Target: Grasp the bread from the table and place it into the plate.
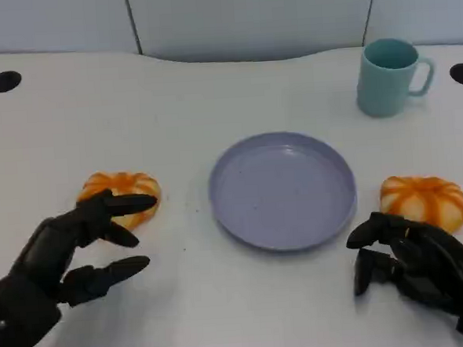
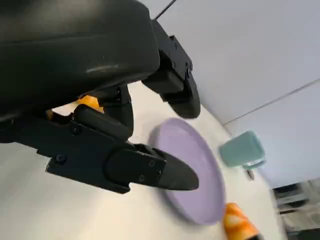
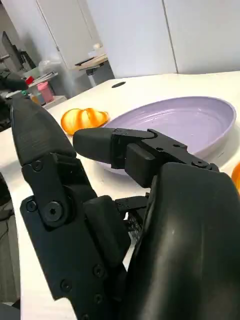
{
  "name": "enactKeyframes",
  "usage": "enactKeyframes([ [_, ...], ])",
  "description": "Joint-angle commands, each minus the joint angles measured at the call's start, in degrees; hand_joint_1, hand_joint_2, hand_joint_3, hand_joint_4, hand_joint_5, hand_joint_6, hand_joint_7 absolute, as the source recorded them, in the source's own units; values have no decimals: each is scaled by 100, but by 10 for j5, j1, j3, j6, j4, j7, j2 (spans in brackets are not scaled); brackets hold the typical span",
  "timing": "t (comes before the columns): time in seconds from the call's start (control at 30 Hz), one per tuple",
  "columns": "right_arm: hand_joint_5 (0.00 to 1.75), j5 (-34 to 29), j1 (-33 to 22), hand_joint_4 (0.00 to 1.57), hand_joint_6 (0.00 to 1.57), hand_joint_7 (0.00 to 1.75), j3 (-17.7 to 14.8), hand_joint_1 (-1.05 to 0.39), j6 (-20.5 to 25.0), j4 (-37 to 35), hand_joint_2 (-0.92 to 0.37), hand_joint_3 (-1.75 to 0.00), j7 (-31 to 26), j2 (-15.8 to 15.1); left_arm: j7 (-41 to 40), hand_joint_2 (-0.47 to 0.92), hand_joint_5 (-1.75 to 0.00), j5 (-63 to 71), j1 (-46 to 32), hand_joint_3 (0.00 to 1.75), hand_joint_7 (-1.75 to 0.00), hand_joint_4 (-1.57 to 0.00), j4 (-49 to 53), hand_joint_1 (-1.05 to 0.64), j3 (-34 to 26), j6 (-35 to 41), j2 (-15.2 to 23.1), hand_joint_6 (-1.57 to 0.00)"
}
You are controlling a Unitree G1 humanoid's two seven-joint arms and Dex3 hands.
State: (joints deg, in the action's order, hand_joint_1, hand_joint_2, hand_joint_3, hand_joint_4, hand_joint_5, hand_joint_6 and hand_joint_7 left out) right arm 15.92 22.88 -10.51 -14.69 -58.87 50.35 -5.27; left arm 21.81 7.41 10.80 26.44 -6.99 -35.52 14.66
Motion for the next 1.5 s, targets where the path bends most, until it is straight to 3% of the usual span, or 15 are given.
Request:
enactKeyframes([
  [0.03, 160, -9, -21, 56, 76, 97, 6, -54, 17, -6, -92, -9, -9, -2, -77, 92, -103, 122, 26, 16, -18, -6, -16, -79, 33, -9, 61, -40],
  [0.23, 161, -3, -25, 57, 76, 97, 5, -53, 21, 0, -92, -10, 2, -1, -178, 92, -64, 294, 61, 7, -6, 0, -29, -82, 94, 30, 124, -32],
  [0.57, 163, -1, -32, 55, 74, 99, 6, -52, 33, 10, -92, -10, 3, -4, -264, 91, -34, 453, 138, 5, 0, -1, -6, -84, 198, 123, 172, -23],
  [0.93, 158, 0, -38, 58, 76, 97, 8, -52, 27, 19, -92, -12, 2, -6, -270, 92, -28, 428, 249, 6, 0, -5, 147, -83, 261, 136, 150, -22],
  [1.5, 155, 9, -44, 59, 76, 95, 8, -54, 32, 19, -92, -9, 0, -5, -264, 89, -28, 397, 380, 0, -2, -7, 387, -77, 342, 191, 58, -27],
])
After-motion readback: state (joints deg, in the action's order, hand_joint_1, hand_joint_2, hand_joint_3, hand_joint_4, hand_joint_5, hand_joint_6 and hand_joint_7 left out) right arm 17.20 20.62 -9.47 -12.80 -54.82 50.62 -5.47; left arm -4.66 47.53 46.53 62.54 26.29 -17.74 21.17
